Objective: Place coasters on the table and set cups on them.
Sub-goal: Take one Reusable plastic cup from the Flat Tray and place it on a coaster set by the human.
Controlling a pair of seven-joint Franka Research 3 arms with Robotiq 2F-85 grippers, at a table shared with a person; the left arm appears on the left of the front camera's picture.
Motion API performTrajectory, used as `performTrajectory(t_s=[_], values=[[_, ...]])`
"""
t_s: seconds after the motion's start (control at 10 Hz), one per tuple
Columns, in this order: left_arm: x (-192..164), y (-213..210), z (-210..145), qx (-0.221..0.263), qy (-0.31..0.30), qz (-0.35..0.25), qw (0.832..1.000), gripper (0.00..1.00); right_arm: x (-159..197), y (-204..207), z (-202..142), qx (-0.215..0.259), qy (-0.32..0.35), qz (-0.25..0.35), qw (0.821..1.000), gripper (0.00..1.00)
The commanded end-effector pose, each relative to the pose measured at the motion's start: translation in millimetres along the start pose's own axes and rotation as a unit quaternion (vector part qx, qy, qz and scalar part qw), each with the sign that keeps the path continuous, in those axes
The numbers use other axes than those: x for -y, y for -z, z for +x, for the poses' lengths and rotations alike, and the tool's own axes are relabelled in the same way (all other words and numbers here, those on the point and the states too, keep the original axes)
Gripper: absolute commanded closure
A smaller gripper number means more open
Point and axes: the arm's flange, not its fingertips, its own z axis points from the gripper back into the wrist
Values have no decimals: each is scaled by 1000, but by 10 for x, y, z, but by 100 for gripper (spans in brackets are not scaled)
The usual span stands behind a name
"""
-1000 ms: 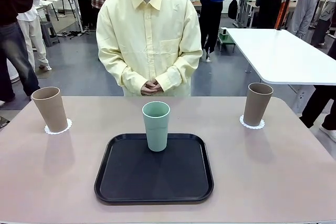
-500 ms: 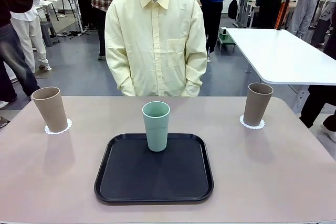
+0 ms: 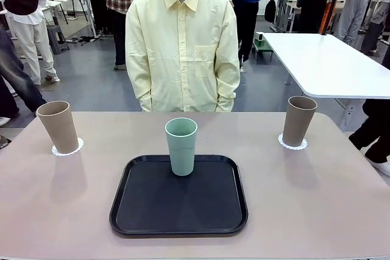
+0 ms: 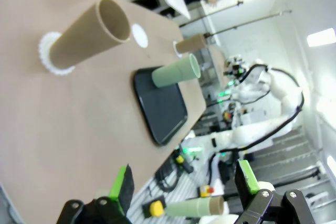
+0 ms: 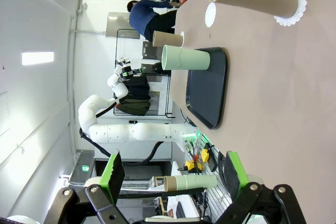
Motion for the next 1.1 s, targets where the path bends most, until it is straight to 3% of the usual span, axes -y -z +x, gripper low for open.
performTrajectory(t_s=[0.0,0.2,0.4,0.7,1.0], values=[[565,98,104,-3,106,77,991,0,1,-7,-12,-2,1,-2,1000,0],[1086,476,319,-38,187,132,973,0,1,-7,-12,-2,1,-2,1000,0],[1449,1107,436,-101,262,191,941,0,1,-7,-12,-2,1,-2,1000,0],[1687,2264,455,-191,354,272,874,0,1,-7,-12,-2,1,-2,1000,0],[1755,3164,389,-209,421,272,840,0,1,-7,-12,-2,1,-2,1000,0]])
